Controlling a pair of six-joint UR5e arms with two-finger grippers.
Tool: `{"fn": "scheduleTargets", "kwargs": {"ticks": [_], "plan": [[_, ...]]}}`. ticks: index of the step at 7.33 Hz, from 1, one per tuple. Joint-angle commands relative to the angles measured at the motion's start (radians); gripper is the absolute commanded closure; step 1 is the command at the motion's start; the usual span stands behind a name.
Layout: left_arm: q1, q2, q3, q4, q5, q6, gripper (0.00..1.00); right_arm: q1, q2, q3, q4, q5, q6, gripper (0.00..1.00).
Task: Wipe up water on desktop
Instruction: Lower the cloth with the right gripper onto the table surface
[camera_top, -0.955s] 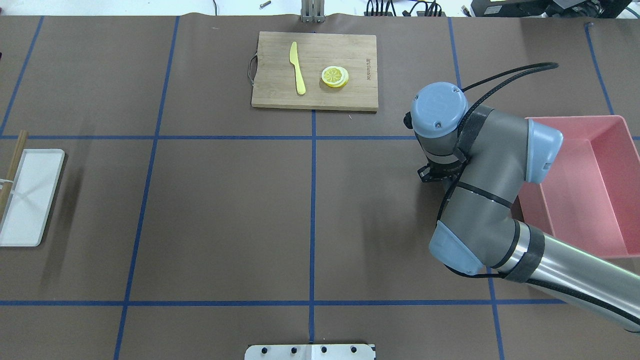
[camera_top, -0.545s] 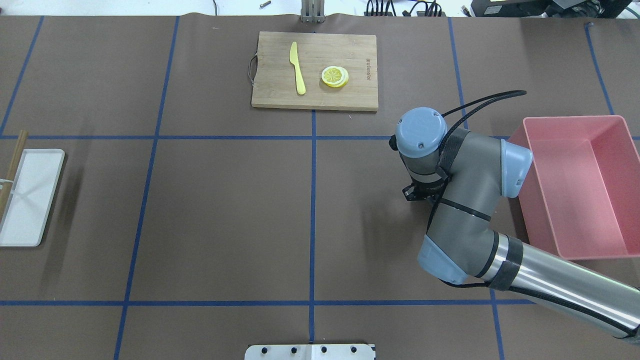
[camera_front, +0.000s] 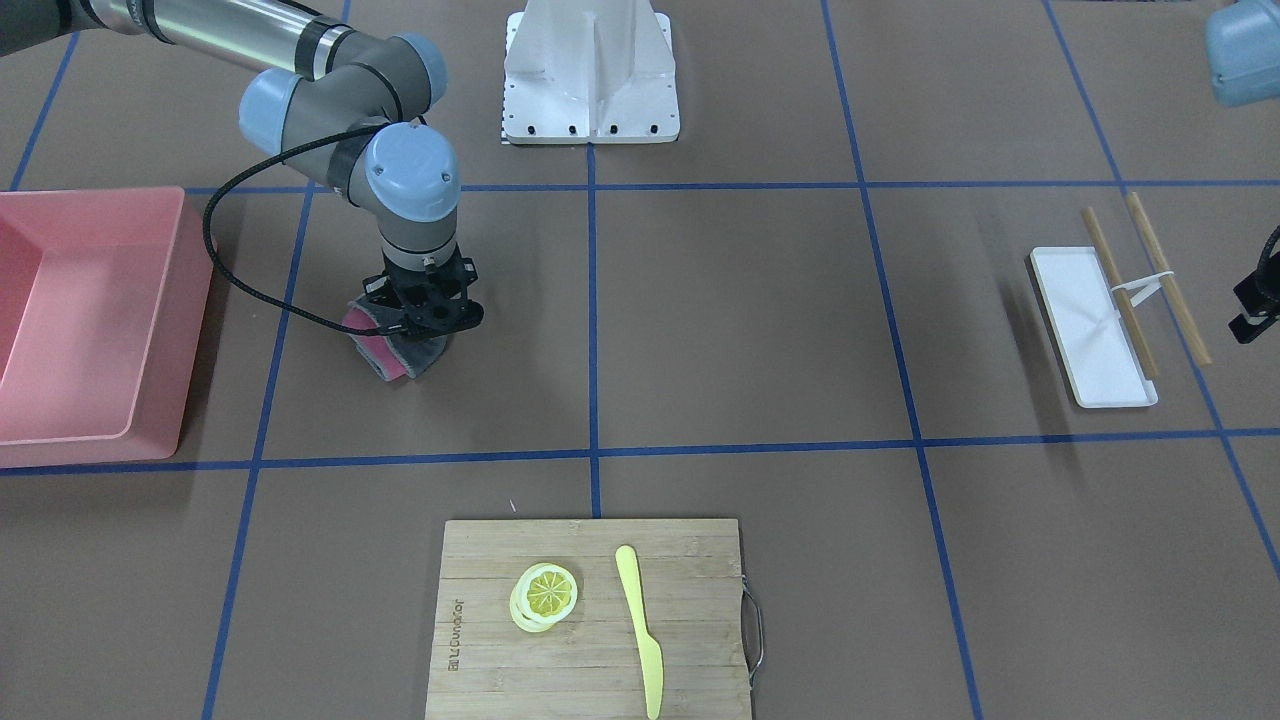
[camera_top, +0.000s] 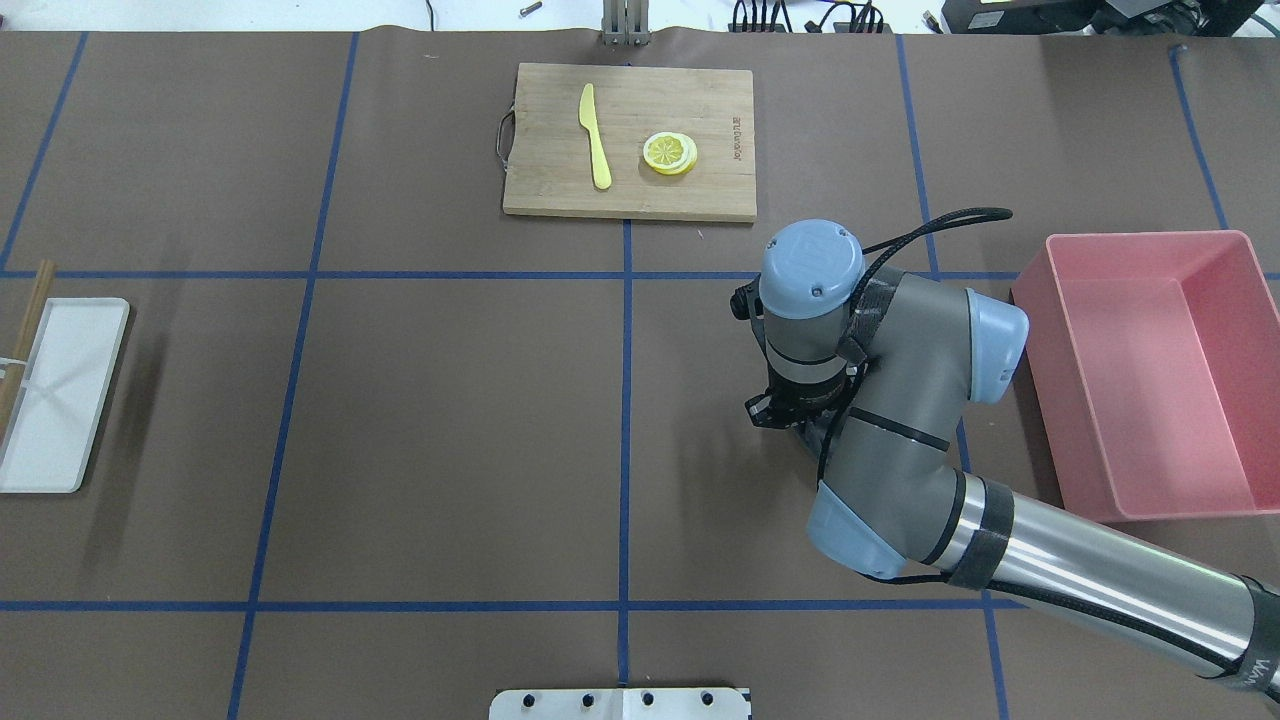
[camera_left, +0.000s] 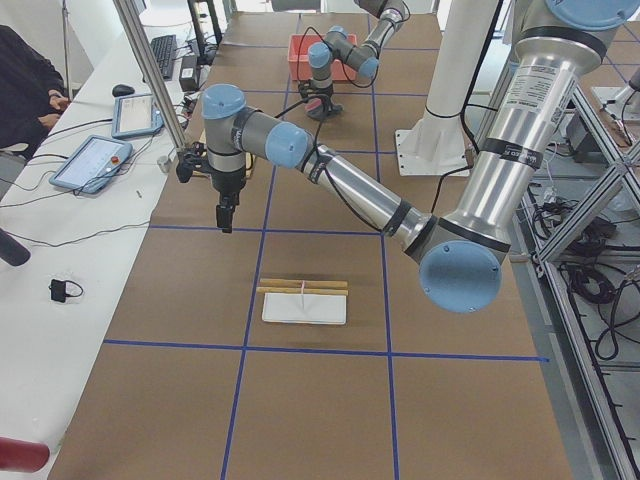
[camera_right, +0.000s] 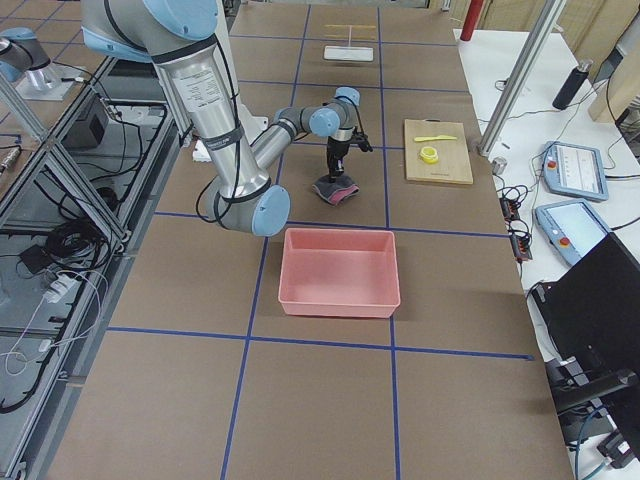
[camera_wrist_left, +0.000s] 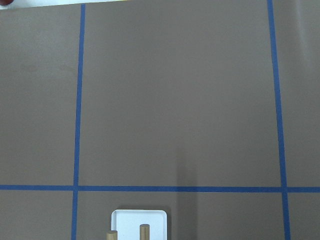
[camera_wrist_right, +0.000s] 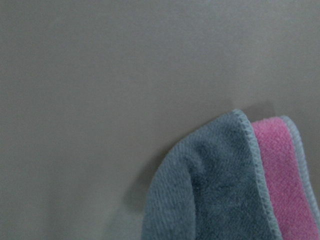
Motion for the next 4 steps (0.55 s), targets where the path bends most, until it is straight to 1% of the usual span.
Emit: {"fn": "scheduleTargets", "kwargs": {"ticks": [1,2,3,4], "plan": [[0.0,-0.005,0.008,0.0,0.0,0.0,0.02,-0.008,0.008,0.004,0.072,0.08,0.031,1.0],[0.0,-0.011,0.011,0.0,0.002,0.0,0.02,-0.007,0.008,0.012,0.127,0.154,0.072,1.0],[-0.005,-0.013,0.011,0.0,0.002,0.0,0.02,-0.007,0.007,0.012,0.209,0.189,0.116,1.0],[-0.005,-0.014,0.011,0.0,0.002,0.0,0.02,0.024,0.007,0.01,0.289,0.274,0.145,1.0]]}}
